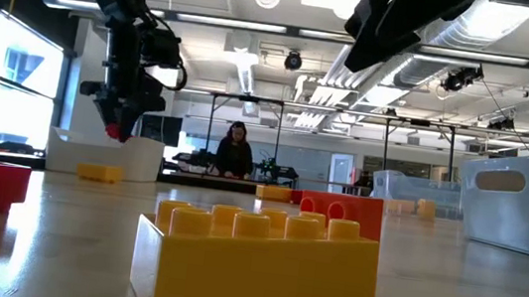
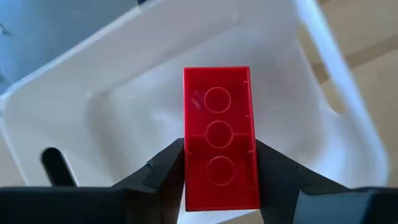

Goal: Sort & place blocks by color
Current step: Put the red game piece into the white bin, then put the orange game piece into the gray bin

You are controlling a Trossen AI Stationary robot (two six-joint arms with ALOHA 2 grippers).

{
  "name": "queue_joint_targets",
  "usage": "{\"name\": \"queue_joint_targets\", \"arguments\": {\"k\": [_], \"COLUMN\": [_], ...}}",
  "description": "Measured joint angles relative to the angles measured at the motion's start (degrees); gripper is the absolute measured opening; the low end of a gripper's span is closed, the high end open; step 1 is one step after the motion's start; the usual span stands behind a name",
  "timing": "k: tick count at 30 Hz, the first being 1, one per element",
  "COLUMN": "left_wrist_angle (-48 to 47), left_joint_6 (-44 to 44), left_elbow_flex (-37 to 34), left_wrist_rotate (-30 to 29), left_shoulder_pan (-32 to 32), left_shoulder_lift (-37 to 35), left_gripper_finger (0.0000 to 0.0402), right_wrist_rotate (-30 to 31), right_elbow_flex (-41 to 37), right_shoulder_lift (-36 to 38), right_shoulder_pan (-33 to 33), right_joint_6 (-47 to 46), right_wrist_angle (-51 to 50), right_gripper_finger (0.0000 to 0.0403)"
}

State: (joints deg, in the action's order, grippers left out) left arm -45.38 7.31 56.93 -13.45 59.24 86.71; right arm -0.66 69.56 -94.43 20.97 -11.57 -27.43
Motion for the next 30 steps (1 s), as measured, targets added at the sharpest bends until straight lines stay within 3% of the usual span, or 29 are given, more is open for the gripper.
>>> {"name": "queue_joint_targets", "arguments": {"k": [10, 18, 25, 30], "left_wrist_angle": [-0.14, -3.61, -7.93, -9.62], "left_joint_6": [1.16, 4.29, 9.92, 15.17], "left_elbow_flex": [0.0, 0.02, 0.02, 0.02], "left_wrist_rotate": [0.56, 11.15, 11.47, 11.45], "left_shoulder_pan": [0.0, -1.31, -8.56, -16.74], "left_shoulder_lift": [0.68, -1.56, -9.6, -15.86], "left_gripper_finger": [0.0206, 0.0205, 0.0205, 0.0207], "right_wrist_rotate": [-1.65, -4.05, -4.14, -4.36], "right_elbow_flex": [-0.02, -0.02, -0.04, -0.04], "right_shoulder_lift": [0.0, 0.0, -0.06, -1.96], "right_shoulder_pan": [0.0, 0.86, 2.98, 3.19], "right_joint_6": [7.45, 12.03, 18.94, 14.08], "right_wrist_angle": [1.53, 2.08, 3.32, 7.98], "right_gripper_finger": [0.0191, 0.0191, 0.0191, 0.0191]}}
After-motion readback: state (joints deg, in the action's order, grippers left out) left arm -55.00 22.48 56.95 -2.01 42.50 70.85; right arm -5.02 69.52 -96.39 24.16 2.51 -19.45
